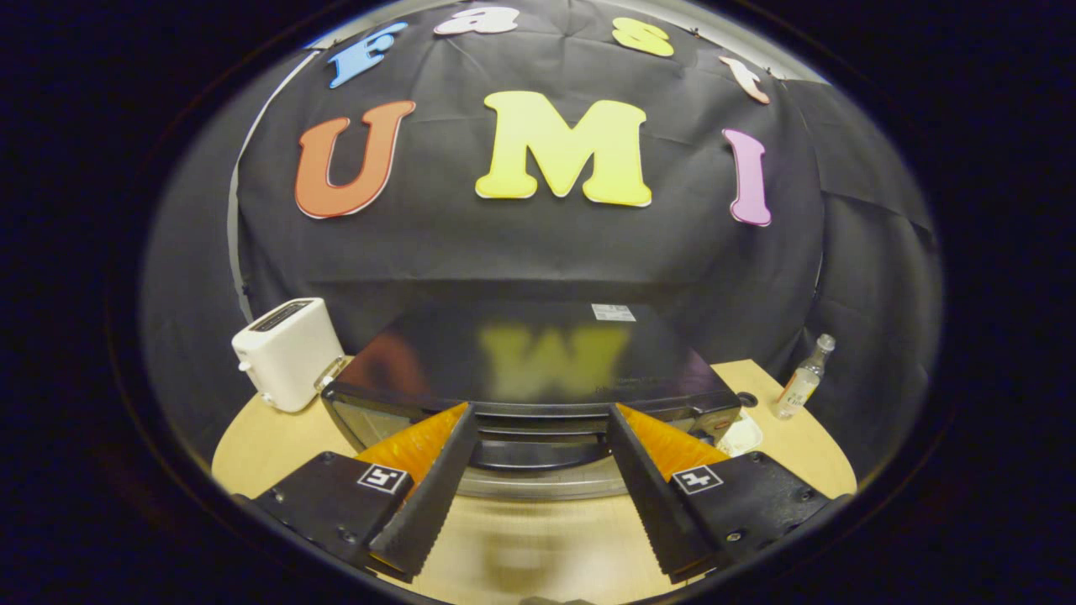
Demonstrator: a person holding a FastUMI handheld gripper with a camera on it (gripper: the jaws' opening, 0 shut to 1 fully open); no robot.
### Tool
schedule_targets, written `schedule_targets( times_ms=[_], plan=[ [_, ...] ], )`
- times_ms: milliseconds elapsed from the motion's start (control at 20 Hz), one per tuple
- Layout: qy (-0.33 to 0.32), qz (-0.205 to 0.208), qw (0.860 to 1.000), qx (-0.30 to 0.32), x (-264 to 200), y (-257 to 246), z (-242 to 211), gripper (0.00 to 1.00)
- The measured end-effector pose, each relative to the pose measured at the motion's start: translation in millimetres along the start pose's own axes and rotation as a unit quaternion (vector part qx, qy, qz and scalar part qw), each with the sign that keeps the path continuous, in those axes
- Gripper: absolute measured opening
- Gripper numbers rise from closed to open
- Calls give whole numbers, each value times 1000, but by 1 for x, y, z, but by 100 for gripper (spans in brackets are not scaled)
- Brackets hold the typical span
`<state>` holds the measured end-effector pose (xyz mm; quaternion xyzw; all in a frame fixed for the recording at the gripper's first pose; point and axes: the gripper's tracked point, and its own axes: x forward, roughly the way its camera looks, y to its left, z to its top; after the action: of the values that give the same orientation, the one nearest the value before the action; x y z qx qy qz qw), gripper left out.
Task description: Open the toaster oven, put the food inside, and close the toaster oven door.
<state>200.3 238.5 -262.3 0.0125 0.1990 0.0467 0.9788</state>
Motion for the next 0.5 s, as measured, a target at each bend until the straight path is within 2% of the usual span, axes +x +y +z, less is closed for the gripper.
schedule_targets(
  times_ms=[250,500],
  plan=[
    [18,-4,1000,-7,-32,-2,-28,99],
    [53,8,999,9,-61,-4,-76,99]
  ],
)
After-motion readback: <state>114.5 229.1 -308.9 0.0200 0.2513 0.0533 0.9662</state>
